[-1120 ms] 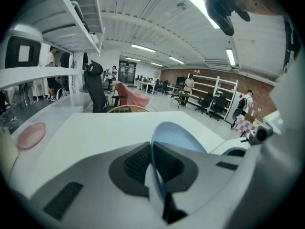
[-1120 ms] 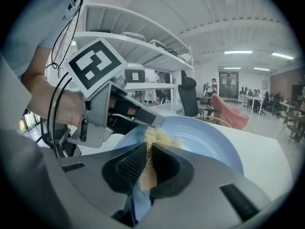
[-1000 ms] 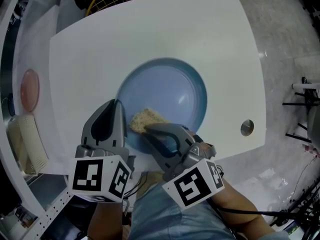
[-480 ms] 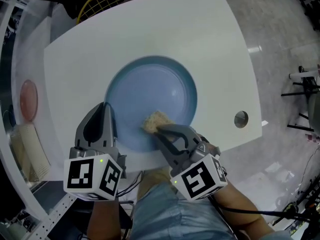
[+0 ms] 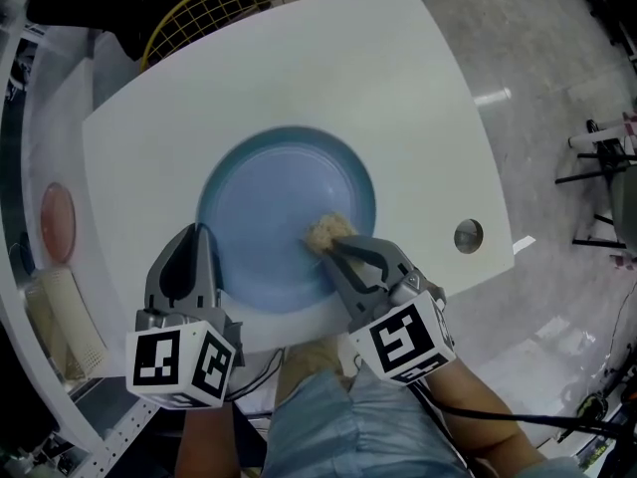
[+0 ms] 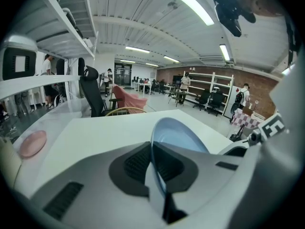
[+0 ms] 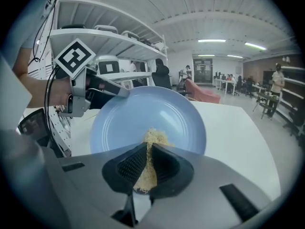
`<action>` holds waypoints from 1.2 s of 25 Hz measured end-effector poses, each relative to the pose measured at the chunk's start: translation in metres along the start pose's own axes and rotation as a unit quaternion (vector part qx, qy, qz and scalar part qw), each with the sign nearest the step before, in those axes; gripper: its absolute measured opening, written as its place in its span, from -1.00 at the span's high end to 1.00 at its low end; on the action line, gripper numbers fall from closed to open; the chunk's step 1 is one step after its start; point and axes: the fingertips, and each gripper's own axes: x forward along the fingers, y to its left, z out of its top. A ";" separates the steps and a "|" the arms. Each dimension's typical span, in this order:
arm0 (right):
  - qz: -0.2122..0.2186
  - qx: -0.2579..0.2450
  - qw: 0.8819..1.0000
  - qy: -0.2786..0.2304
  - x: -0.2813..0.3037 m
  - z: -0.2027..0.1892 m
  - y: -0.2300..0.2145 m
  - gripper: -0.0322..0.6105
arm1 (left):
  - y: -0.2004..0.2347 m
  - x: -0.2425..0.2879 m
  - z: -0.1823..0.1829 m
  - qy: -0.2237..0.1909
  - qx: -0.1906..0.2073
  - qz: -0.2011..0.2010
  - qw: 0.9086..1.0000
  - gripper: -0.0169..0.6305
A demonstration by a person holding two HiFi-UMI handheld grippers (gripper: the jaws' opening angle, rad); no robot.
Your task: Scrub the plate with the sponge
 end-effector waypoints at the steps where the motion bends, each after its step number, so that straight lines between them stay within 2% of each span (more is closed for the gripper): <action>1: -0.006 0.002 1.000 0.001 0.000 0.000 -0.004 0.78 | 0.000 0.000 0.000 0.000 0.001 0.000 1.000 0.88; 12: -0.057 0.031 0.998 -0.004 0.006 0.015 -0.041 0.78 | -0.003 0.001 0.004 -0.003 0.000 -0.008 1.000 0.88; 24: -0.081 0.025 0.996 -0.015 0.023 0.042 -0.090 0.78 | -0.018 0.016 0.012 -0.001 -0.005 -0.021 1.000 0.88; 30: -0.073 0.005 0.997 -0.027 0.039 0.065 -0.073 0.78 | -0.008 0.008 0.008 -0.003 -0.012 -0.023 1.000 0.88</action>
